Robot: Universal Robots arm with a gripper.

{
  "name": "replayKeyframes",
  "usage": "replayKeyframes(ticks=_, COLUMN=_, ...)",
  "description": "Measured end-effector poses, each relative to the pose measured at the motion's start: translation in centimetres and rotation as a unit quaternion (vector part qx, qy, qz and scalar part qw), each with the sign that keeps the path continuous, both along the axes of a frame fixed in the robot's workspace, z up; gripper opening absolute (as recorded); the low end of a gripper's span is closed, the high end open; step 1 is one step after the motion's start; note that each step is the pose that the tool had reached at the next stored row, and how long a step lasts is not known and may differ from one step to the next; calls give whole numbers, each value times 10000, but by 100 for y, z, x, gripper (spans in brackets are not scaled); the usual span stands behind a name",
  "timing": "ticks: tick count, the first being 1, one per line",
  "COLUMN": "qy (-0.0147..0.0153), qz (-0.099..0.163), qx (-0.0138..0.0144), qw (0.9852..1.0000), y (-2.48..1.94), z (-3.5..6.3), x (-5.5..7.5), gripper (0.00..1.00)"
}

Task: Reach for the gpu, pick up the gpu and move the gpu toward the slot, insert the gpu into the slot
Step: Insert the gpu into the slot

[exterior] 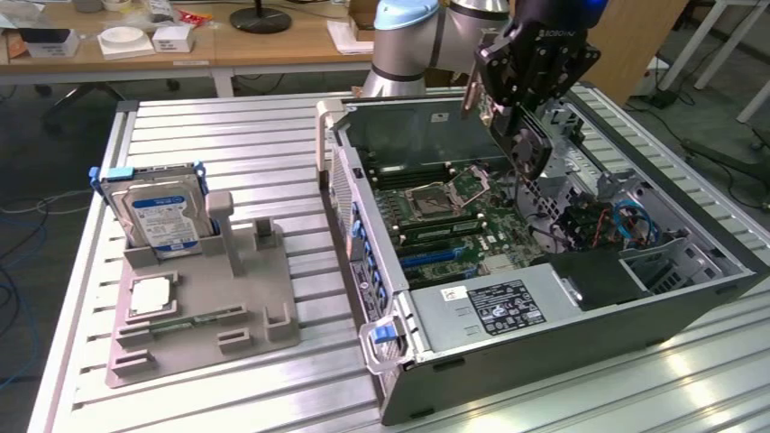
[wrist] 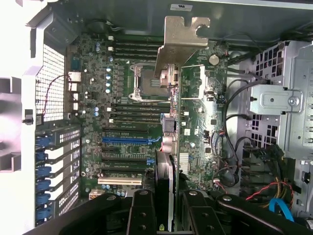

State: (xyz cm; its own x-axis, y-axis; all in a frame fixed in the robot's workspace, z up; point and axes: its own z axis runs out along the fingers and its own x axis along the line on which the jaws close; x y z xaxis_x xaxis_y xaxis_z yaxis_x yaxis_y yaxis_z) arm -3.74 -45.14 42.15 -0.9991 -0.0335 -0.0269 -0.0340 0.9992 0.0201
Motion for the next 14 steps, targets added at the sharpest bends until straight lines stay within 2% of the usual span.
replayKeyframes(ticks=7, qy=0, qz=323, qx=1, qw=9995, y=0, z=0, x=0, gripper=27)
replayKeyframes(ticks=14, qy=0, qz=535, qx=1, qw=9986, y=0, z=0, x=0, gripper=27)
